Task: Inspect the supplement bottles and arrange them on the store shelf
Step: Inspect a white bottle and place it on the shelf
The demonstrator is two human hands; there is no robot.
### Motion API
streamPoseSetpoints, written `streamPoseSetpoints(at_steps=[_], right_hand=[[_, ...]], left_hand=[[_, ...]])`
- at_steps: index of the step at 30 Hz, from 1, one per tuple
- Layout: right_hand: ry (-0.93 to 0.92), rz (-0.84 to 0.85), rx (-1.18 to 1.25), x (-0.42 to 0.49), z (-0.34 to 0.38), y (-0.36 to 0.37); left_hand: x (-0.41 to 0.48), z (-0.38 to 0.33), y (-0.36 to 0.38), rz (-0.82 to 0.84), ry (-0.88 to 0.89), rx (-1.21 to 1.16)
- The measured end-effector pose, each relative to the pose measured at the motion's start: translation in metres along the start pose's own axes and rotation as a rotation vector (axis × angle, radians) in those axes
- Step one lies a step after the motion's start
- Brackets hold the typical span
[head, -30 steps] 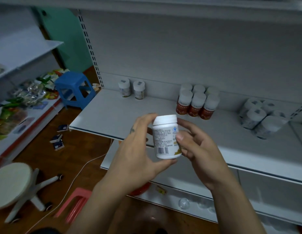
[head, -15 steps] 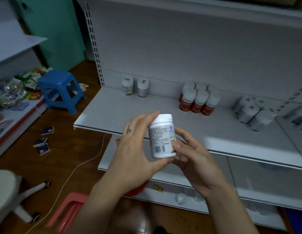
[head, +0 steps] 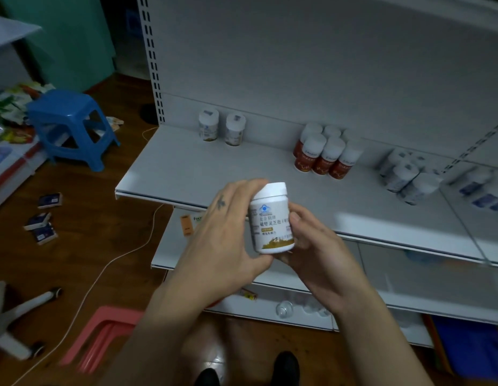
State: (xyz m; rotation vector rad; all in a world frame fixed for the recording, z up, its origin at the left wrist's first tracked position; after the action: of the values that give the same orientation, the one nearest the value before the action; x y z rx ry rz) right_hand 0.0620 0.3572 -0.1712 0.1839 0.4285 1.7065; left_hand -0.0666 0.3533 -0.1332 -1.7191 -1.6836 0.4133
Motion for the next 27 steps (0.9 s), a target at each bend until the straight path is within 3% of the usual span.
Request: streamPoseSetpoints(at_steps=[11, 27], right_hand=[[-0.017, 0.120, 0.157, 0.012, -0.002, -0.011], [0.005, 0.123, 0.119, 0.027, 0.001, -0.033]], left_hand=[[0.006, 0.000, 0.008, -0.020, -0.055, 0.077], [0.019, -0.014, 0.015, -0.037, -0.026, 0.113]])
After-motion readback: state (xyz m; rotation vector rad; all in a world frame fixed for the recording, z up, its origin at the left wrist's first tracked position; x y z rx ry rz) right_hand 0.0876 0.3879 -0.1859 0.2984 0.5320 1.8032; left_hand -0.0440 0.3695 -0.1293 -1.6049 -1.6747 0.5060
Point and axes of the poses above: each hand's wrist, its own x-axis towards the middle knuckle, its own y-axis out of the palm, z = x × y, the point moved 8 cm from there along x, towards the middle knuckle, and after that the axes turned 10 degrees about -y, right-handed, at the moved point
